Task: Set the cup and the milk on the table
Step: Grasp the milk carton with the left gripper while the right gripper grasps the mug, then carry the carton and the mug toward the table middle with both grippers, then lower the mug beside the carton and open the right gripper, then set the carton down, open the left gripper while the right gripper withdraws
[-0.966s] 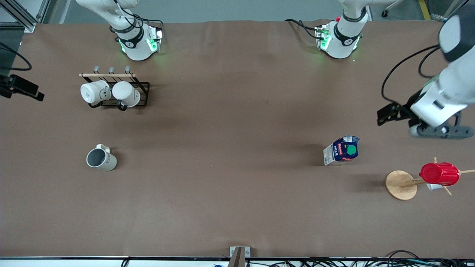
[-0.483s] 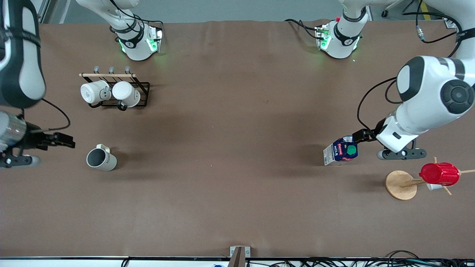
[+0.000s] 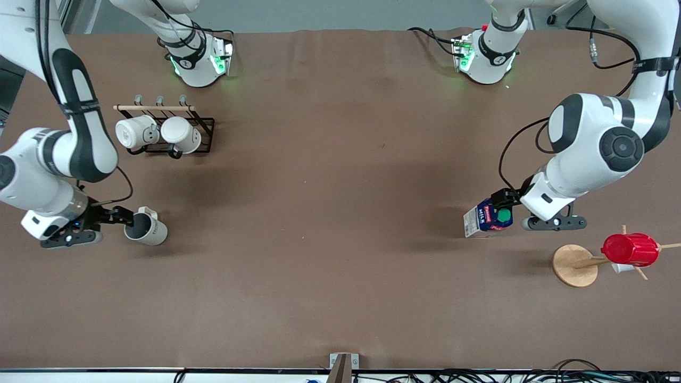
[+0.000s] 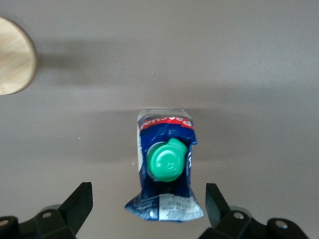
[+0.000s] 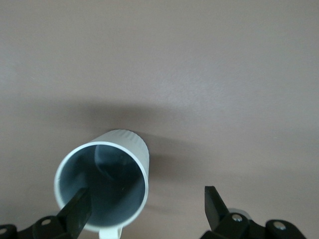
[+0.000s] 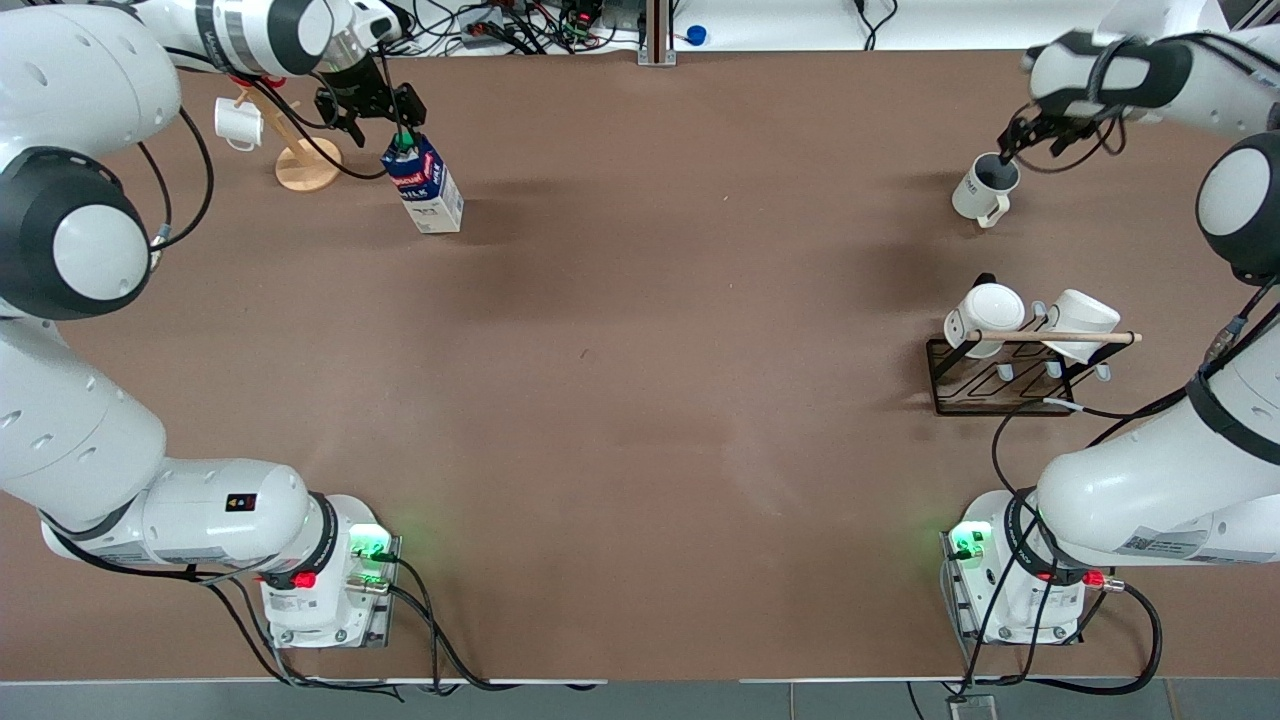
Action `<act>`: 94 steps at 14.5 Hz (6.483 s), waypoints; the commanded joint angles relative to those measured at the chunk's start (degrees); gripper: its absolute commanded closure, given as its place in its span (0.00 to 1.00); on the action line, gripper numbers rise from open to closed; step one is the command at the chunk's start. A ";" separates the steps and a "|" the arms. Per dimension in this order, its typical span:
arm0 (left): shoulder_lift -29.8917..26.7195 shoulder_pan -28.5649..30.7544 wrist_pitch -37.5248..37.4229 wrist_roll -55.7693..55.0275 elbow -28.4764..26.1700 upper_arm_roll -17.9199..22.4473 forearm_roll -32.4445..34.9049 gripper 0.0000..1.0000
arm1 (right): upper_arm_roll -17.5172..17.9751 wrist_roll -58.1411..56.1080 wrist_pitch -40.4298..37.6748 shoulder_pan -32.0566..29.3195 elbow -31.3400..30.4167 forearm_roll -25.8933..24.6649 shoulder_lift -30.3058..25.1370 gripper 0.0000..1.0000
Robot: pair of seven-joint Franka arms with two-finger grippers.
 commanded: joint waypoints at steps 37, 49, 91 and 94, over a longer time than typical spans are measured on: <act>0.65 -0.83 -13.68 -6.00 16.80 -4.89 -0.03 0.68 | 19.32 80.88 -14.83 35.07 30.84 -14.51 17.56 1.00; 3.90 -12.86 -16.23 -24.62 22.69 -4.71 -1.26 0.68 | 19.24 84.04 -11.14 38.60 30.23 -17.25 20.46 0.87; 6.13 -16.76 -11.12 -29.82 23.30 -3.66 7.35 0.00 | 1.66 24.36 -53.59 1.86 27.15 2.00 -23.48 0.00; -0.11 -11.22 -15.16 -27.46 23.30 -3.48 7.35 0.00 | 1.66 24.28 -53.59 2.12 27.15 2.00 -23.48 0.00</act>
